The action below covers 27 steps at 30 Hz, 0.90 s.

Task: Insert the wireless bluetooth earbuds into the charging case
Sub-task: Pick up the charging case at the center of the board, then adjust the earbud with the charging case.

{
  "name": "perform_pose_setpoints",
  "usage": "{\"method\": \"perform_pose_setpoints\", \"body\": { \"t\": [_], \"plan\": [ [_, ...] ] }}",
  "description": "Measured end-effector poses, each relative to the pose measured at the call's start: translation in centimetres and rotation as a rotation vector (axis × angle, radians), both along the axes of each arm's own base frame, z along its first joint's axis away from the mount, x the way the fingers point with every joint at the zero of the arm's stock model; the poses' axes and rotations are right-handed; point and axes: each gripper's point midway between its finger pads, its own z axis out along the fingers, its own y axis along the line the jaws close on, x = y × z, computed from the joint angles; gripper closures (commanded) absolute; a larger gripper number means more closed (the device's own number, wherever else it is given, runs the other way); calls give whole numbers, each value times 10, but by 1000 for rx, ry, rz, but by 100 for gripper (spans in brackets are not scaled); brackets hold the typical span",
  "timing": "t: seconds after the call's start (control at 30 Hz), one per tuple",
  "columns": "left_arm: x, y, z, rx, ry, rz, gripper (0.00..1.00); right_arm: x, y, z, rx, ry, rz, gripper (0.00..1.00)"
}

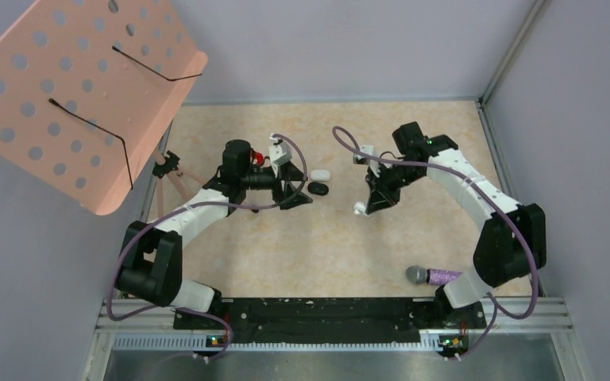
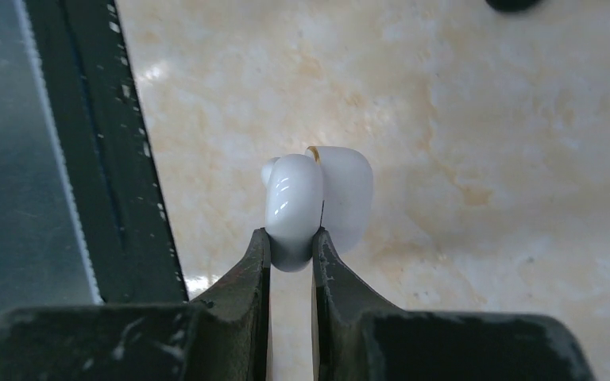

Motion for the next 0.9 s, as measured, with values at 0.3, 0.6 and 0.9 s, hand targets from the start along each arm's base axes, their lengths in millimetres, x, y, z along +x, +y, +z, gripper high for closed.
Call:
{"method": "perform_pose_setpoints", "body": {
  "t": [0.3, 0.6, 0.9],
  "plan": [
    [-42, -20, 14, 20, -454, -373, 22, -12, 38, 49, 203, 213, 130, 100],
    [-45, -50, 16, -54, -527, -420, 27, -34, 49, 67, 235, 286, 182, 100],
    [-48, -69, 15, -94, -541, -446, 34, -34, 53, 70, 255, 313, 182, 100]
  ]
}}
